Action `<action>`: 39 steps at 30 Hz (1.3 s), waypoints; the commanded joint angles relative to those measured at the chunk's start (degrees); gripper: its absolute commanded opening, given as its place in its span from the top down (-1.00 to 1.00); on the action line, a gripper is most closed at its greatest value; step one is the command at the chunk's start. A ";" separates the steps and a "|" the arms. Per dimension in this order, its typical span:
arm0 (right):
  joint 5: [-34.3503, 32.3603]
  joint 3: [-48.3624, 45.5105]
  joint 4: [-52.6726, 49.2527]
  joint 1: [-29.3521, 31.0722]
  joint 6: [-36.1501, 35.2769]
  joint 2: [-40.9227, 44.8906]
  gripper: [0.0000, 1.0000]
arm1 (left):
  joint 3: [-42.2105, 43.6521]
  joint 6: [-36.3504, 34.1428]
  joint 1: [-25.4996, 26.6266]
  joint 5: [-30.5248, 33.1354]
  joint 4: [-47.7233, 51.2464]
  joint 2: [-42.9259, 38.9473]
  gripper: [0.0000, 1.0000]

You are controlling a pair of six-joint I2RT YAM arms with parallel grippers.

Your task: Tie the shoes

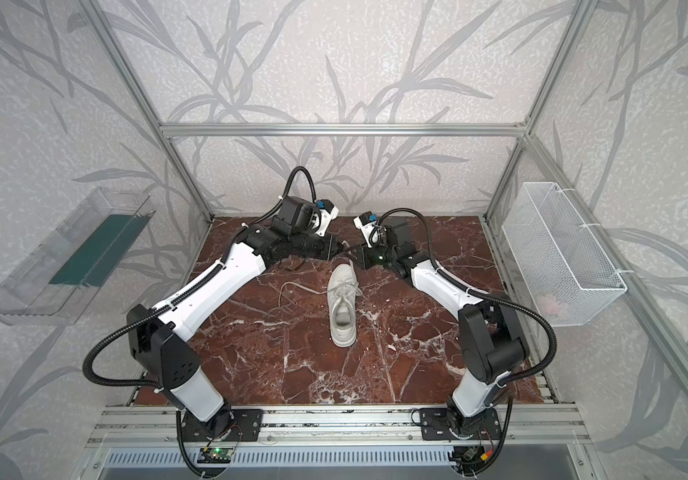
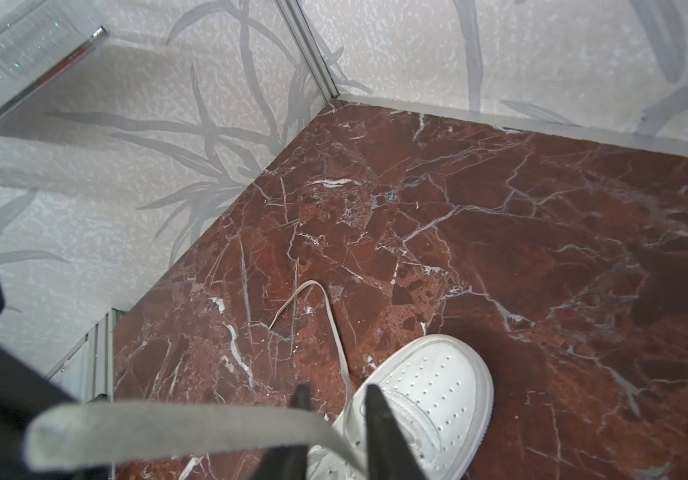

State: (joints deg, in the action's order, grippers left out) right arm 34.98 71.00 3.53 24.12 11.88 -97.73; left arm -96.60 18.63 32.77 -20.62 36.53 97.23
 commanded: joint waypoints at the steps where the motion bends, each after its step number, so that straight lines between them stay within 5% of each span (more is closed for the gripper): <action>1: -0.71 2.62 -3.67 0.29 -0.09 0.26 0.85 | 0.12 -0.29 -0.72 0.57 1.22 -1.93 0.92; 8: -2.46 2.85 -8.25 0.31 1.14 0.26 1.00 | 6.99 2.64 -5.35 4.57 -1.18 -4.47 0.12; 16: -3.31 -0.72 -6.18 0.30 2.13 2.74 1.00 | 14.58 0.60 -9.66 16.10 1.35 -2.40 0.06; 22: -6.14 -2.06 -6.52 0.29 1.86 4.88 1.00 | 8.80 -4.54 -9.66 29.10 11.91 9.38 0.06; 31: -5.19 -2.34 -6.61 0.38 2.91 6.04 1.00 | 5.11 -5.74 -9.84 34.68 11.56 17.87 0.06; 39: -5.36 -3.48 -6.78 0.36 2.71 6.79 1.00 | 4.31 -5.98 -11.18 31.71 10.25 21.69 0.06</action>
State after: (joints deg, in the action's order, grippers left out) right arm 29.89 67.99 -3.05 24.27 14.70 -93.27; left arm -91.22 12.58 22.31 10.87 45.89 116.99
